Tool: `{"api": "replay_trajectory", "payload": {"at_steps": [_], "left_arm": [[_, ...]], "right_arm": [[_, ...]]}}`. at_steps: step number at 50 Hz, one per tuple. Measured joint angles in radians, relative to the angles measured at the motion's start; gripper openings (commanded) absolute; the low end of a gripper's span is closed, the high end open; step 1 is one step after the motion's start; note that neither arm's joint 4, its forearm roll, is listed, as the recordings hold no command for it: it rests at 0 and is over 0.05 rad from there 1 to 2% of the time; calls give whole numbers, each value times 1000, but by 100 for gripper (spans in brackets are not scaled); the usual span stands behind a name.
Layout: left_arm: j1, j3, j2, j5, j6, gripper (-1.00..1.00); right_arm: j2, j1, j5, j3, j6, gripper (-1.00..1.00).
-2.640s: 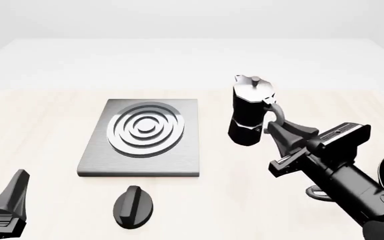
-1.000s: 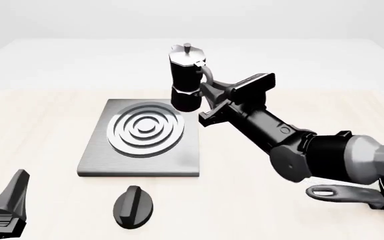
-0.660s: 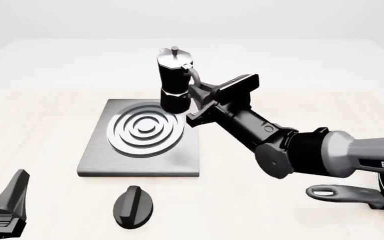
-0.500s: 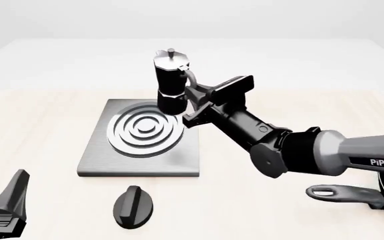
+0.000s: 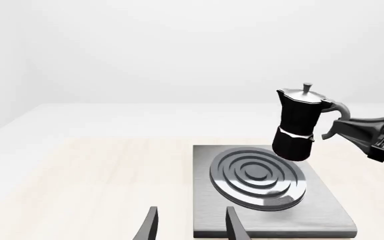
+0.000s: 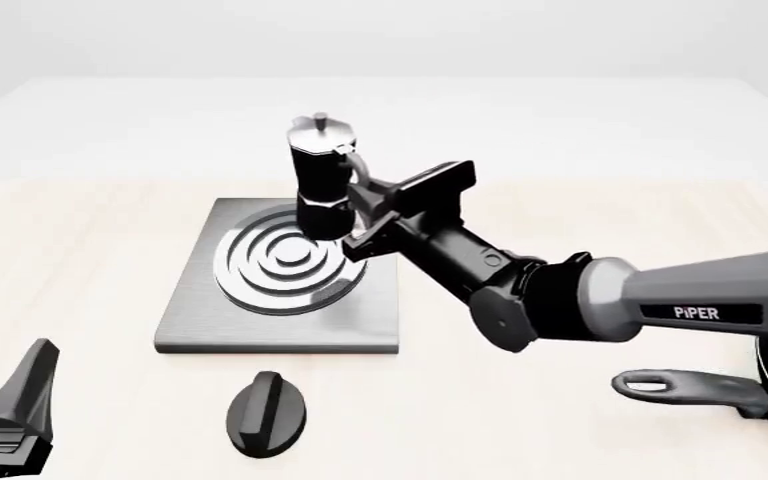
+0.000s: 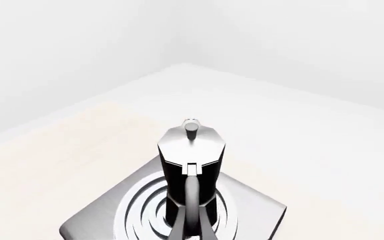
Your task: Put the moka pot on the stove.
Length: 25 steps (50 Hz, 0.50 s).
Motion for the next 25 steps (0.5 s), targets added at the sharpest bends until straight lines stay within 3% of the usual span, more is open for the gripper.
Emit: {"api": "replay_trajectory", "payload": {"at_steps": [25], "left_arm": [[0, 0, 0, 0, 0, 100]], "right_arm": [[80, 20, 2, -63, 18, -100]]}}
